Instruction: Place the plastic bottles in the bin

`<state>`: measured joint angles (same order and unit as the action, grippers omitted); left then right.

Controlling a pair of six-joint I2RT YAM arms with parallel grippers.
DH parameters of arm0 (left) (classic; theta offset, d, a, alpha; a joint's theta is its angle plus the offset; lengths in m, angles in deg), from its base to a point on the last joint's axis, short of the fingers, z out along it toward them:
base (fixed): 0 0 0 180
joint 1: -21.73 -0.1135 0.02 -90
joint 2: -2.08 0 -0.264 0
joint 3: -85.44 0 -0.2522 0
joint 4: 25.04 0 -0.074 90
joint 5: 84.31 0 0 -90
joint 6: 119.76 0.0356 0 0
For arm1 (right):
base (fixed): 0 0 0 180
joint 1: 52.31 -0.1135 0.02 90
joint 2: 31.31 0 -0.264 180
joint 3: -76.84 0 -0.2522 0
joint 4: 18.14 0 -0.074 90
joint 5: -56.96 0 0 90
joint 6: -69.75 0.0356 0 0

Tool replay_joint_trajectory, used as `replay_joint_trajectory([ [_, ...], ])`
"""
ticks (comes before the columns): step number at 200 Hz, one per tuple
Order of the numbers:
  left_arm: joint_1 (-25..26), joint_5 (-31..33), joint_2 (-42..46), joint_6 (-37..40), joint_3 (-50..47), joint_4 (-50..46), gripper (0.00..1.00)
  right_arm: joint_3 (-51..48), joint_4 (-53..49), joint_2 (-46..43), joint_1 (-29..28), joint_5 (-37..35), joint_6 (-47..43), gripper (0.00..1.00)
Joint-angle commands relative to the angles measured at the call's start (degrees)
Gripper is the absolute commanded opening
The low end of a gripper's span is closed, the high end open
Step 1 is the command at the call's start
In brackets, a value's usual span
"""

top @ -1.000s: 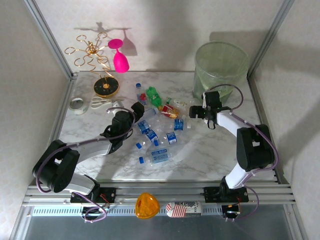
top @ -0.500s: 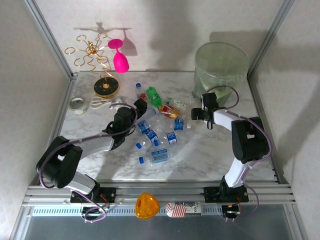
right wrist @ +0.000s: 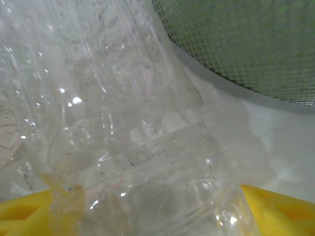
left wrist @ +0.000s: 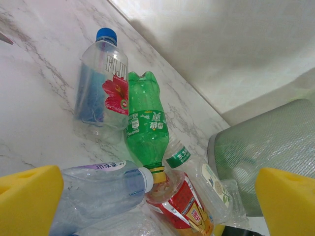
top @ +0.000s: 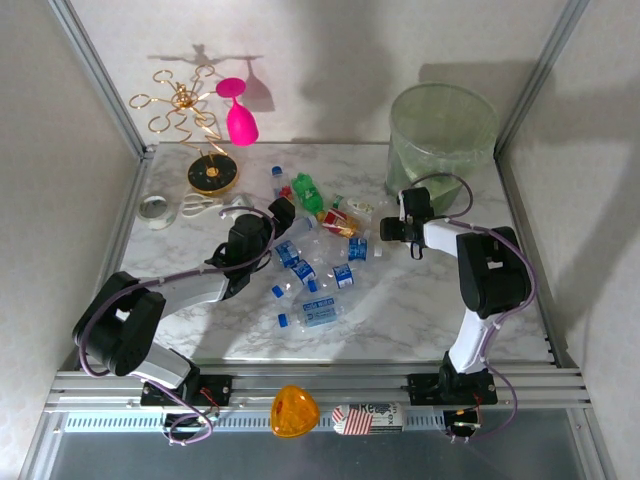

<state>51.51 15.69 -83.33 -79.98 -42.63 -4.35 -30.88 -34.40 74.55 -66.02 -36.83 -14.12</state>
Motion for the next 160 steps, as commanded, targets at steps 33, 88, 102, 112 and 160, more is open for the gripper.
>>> replay_joint_trajectory([
  [33,-0.16,-0.33,1.54,-0.63,-0.18,0.0,1.0,1.87,0.25,1.41,-0.33,1.45,-0.06,0.62],
  [88,-0.25,0.9,2.43,-0.23,-0.58,-0.26,1.0,-0.28,0.13,-3.47,-0.48,1.36,-0.15,0.49],
  [102,-0.25,1.24,2.44,-0.15,-0.46,-0.22,1.0,-1.19,0.13,-6.17,-0.73,2.07,-0.07,0.48],
  [112,-0.25,1.55,2.53,-0.15,-0.54,-0.18,1.0,-1.85,0.21,-8.12,-0.97,3.15,-0.07,0.48],
  [160,-0.69,2.69,3.35,0.29,-0.84,-0.14,1.0,-3.17,-0.4,-15.48,-3.75,5.41,-0.5,0.46],
])
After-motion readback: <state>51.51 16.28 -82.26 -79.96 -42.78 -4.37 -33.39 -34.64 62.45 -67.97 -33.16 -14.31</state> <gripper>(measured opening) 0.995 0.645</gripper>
